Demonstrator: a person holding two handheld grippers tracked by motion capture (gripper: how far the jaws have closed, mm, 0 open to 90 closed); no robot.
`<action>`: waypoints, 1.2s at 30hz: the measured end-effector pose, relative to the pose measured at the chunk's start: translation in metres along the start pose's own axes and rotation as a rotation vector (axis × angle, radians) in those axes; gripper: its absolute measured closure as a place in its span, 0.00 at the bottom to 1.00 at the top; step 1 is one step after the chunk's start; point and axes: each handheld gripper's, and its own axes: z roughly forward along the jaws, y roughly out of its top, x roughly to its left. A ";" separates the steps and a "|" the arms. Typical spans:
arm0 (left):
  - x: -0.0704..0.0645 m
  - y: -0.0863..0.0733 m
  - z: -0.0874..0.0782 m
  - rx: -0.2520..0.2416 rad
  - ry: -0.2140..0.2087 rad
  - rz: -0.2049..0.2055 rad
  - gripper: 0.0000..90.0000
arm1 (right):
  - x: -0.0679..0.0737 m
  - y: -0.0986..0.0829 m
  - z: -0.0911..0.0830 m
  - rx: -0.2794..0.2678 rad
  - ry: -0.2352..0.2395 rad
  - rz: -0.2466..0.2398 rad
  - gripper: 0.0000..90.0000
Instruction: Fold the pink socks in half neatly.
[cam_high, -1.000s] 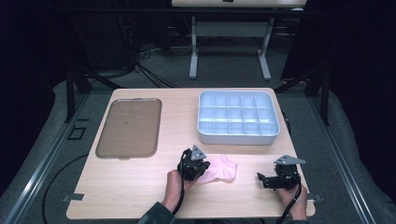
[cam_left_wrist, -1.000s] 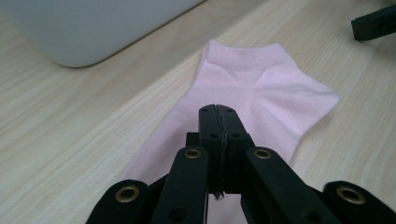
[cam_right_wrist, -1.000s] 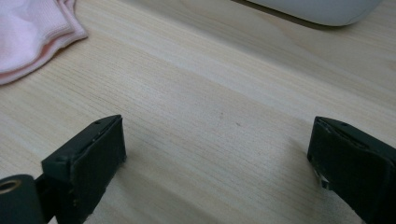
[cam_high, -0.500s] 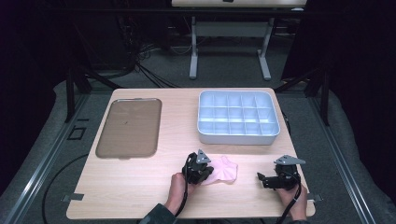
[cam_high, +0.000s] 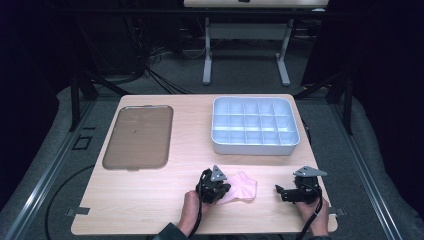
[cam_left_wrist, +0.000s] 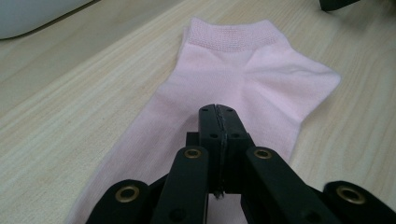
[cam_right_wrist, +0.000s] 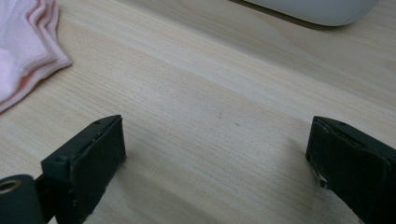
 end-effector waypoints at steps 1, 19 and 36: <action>-0.001 0.000 0.000 -0.002 0.001 0.003 1.00 | 0.000 0.000 0.000 0.001 0.000 0.000 0.04; -0.024 -0.004 0.000 -0.004 -0.017 0.031 0.99 | 0.000 0.000 0.000 0.004 -0.001 -0.005 0.05; -0.005 -0.009 -0.056 -0.153 0.046 -0.002 0.15 | 0.001 0.000 0.000 -0.003 -0.005 0.006 0.05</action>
